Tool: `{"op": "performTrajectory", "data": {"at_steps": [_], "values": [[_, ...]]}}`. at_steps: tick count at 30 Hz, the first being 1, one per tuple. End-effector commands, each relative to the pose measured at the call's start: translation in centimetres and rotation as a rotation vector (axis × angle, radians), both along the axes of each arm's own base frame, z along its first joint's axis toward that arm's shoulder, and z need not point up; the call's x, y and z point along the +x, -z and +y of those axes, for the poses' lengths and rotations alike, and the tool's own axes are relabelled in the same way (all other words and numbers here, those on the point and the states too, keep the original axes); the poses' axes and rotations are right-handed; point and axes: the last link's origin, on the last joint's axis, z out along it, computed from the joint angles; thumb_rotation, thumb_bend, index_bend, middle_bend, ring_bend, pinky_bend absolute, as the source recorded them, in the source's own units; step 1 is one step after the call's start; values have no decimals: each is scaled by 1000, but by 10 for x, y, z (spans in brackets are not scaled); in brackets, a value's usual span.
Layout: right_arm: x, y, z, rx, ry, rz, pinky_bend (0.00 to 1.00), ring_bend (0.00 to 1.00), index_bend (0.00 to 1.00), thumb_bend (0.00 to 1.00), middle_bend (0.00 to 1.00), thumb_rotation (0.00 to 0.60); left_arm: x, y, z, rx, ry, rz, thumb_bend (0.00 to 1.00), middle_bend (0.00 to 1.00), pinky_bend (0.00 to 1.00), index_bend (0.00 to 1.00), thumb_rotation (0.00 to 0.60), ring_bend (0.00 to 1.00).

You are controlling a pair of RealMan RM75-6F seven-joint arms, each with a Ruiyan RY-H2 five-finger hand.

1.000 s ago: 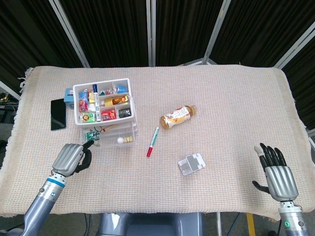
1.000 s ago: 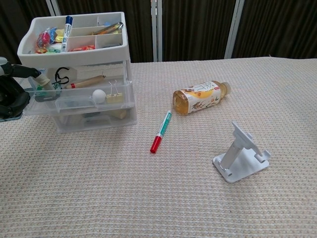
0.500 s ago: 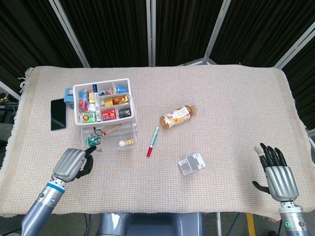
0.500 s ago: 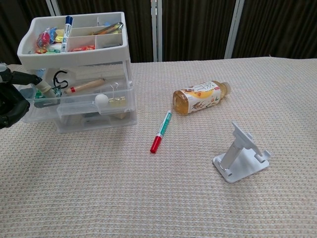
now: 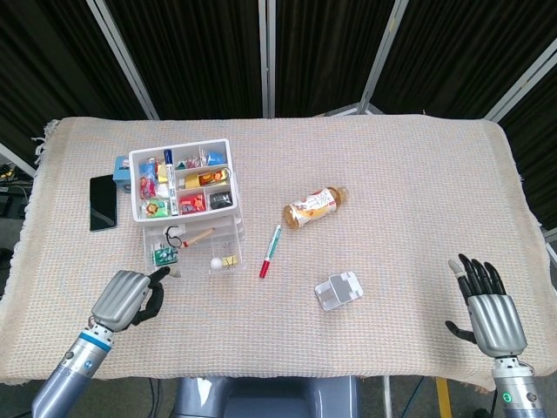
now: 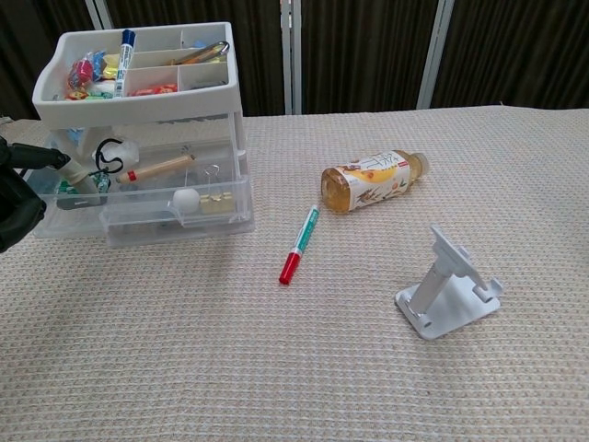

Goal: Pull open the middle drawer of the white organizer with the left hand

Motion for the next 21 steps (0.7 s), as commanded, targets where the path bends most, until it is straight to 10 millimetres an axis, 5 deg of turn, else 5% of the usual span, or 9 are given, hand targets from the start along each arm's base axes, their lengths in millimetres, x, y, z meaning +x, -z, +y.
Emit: {"op": "performTrajectory", "data": {"at_steps": [1, 9, 15, 21], "values": [[0, 0, 0, 0, 1, 1, 0, 0, 56, 14, 0, 600, -1, -1, 0, 7, 1, -11, 769, 801, 678, 300, 600, 829], [0, 0, 0, -2, 2, 2, 0, 0, 56, 14, 0, 600, -3, -2, 1, 18, 2, -12, 742, 801, 677, 135, 600, 829], [0, 1, 0, 1, 2, 4, 0, 0, 56, 14, 0, 600, -5, -4, 1, 20, 1, -11, 527, 801, 677, 103, 600, 829], [0, 2, 0, 2, 2, 7, 0, 0, 56, 14, 0, 600, -5, -8, -1, 28, 12, -20, 470, 801, 677, 100, 600, 829]]}}
